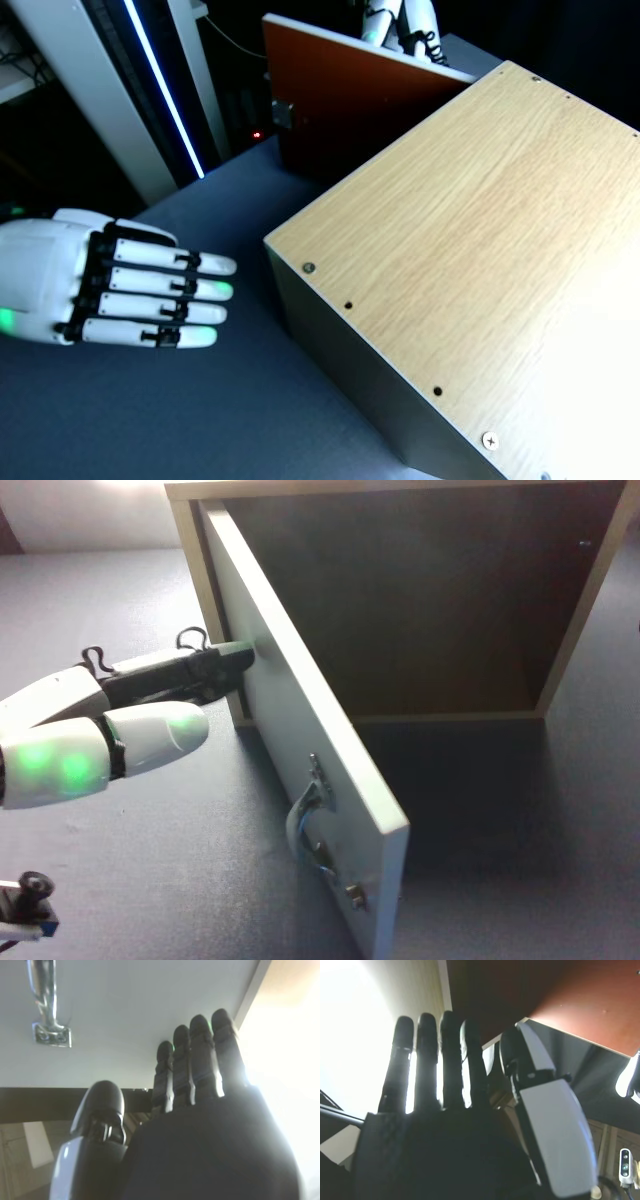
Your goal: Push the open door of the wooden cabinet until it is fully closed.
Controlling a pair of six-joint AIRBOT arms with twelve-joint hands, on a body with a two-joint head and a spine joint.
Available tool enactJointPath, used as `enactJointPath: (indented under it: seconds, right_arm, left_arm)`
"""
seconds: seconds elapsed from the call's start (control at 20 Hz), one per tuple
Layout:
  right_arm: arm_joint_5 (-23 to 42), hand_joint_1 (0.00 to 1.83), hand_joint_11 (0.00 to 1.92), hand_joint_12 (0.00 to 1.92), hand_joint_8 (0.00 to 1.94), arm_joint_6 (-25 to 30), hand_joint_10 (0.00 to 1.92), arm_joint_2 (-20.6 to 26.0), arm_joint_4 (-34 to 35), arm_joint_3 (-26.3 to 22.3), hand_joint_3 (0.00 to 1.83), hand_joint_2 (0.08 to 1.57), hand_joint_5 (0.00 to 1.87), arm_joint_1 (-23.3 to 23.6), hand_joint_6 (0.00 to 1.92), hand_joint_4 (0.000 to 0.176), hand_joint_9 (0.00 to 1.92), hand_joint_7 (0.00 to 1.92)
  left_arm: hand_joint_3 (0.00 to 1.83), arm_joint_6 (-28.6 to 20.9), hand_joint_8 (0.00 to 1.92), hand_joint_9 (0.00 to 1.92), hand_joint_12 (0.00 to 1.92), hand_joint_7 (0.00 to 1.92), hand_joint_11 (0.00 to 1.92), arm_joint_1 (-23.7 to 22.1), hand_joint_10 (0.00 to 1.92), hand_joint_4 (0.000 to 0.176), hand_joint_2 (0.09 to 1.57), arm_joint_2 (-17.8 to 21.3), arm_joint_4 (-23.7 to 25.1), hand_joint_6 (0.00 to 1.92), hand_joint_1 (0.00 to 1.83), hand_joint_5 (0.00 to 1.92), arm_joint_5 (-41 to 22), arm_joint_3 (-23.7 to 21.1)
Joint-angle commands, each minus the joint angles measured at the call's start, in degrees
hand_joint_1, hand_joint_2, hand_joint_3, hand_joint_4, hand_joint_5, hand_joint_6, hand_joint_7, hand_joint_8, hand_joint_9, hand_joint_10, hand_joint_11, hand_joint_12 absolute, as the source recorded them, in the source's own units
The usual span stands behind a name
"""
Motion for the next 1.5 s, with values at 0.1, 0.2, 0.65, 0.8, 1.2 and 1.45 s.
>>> enactJointPath:
  seconds: [0.1, 0.2, 0.65, 0.8, 1.2, 1.45]
  right_arm:
    - [7.07, 0.63, 0.18, 0.35, 0.00, 0.86, 0.00, 0.01, 1.58, 0.43, 0.00, 1.38, 0.42, 0.41, 0.00, 0.000, 0.34, 0.39]
    - [7.07, 0.62, 0.23, 0.29, 0.00, 0.92, 0.00, 0.01, 1.58, 0.44, 0.00, 1.39, 0.41, 0.44, 0.00, 0.000, 0.34, 0.37]
    - [7.10, 0.60, 0.26, 0.25, 0.00, 0.96, 0.00, 0.01, 1.64, 0.44, 0.00, 1.39, 0.42, 0.51, 0.00, 0.000, 0.35, 0.39]
    - [7.12, 0.60, 0.25, 0.22, 0.00, 0.97, 0.00, 0.01, 1.64, 0.44, 0.00, 1.39, 0.42, 0.59, 0.00, 0.000, 0.35, 0.40]
    - [7.13, 0.59, 0.27, 0.18, 0.00, 0.97, 0.00, -0.03, 1.69, 0.50, 0.00, 1.39, 0.43, 0.62, 0.00, 0.000, 0.36, 0.41]
    - [7.12, 0.61, 0.28, 0.17, 0.00, 0.97, 0.01, -0.27, 1.69, 0.55, 0.00, 1.38, 0.43, 0.62, 0.00, 0.000, 0.35, 0.41]
  left_arm:
    - [0.00, -0.32, 0.00, 0.29, 0.03, 0.30, 0.20, -1.97, 0.01, 0.036, 1.48, -1.77, -0.54, 0.01, 0.00, 0.25, -5.49, 0.88]
    - [0.00, -0.32, 0.01, 0.32, 0.03, 0.33, 0.21, -2.72, 0.01, 0.048, 1.47, -2.64, -0.53, 0.00, 0.00, 0.23, -4.98, 1.49]
    - [0.00, -0.32, 0.01, 0.34, 0.06, 0.34, 0.28, -6.05, 0.01, 0.056, 1.47, -5.72, -0.40, 0.00, 0.04, 0.26, -3.90, 3.64]
    - [0.00, -0.32, 0.00, 0.38, 0.07, 0.35, 0.31, -7.45, 0.01, 0.054, 1.48, -6.76, -0.30, 0.01, 0.06, 0.26, -3.56, 4.44]
    - [0.00, -0.32, 0.01, 0.29, 0.05, 0.30, 0.30, -12.22, 0.01, 0.021, 1.47, -9.46, 1.71, 0.01, 0.07, 0.29, -0.25, 6.97]
    - [0.00, -0.32, 0.01, 0.32, 0.04, 0.31, 0.28, -16.22, 0.01, 0.000, 1.49, -10.88, 4.25, 0.00, 0.04, 0.29, 2.88, 8.52]
